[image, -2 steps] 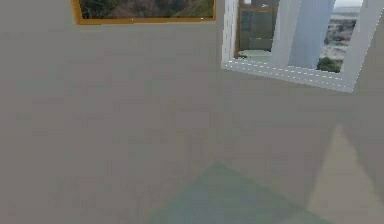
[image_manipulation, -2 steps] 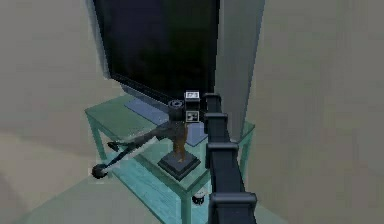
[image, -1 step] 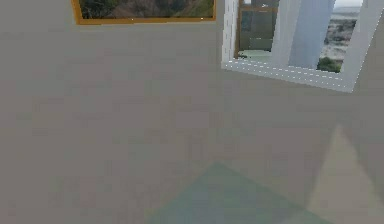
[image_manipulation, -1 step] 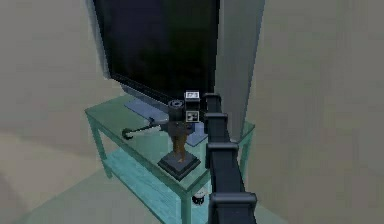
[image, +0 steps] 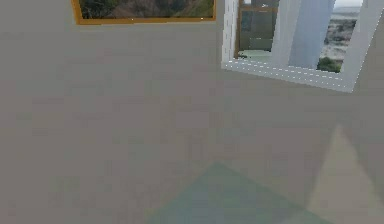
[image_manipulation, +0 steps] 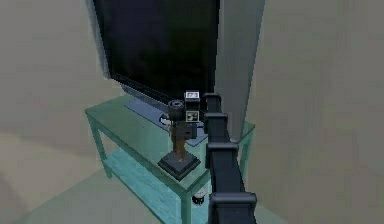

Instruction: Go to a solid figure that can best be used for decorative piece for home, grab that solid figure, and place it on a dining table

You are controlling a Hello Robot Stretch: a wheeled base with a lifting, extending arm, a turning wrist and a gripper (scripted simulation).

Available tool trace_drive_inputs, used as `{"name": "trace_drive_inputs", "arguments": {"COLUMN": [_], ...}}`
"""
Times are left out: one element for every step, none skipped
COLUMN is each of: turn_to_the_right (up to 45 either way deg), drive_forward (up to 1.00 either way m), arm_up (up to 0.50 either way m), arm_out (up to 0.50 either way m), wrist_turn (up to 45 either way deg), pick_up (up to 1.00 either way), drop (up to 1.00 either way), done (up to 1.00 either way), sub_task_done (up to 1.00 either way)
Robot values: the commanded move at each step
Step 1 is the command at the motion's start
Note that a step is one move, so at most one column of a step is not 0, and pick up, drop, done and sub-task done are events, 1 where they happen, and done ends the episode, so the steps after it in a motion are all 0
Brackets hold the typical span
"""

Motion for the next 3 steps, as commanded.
{"name": "trace_drive_inputs", "arguments": {"turn_to_the_right": [0.0, 0.0, 0.0], "drive_forward": [0.00, 0.00, 0.00], "arm_up": [0.00, 0.08, 0.00], "arm_out": [0.00, 0.00, 0.00], "wrist_turn": [0.0, 0.0, -45.0], "pick_up": [1.00, 0.00, 0.00], "drop": [0.00, 0.00, 0.00], "done": [0.00, 0.00, 0.00], "sub_task_done": [0.00, 0.00, 0.00]}}
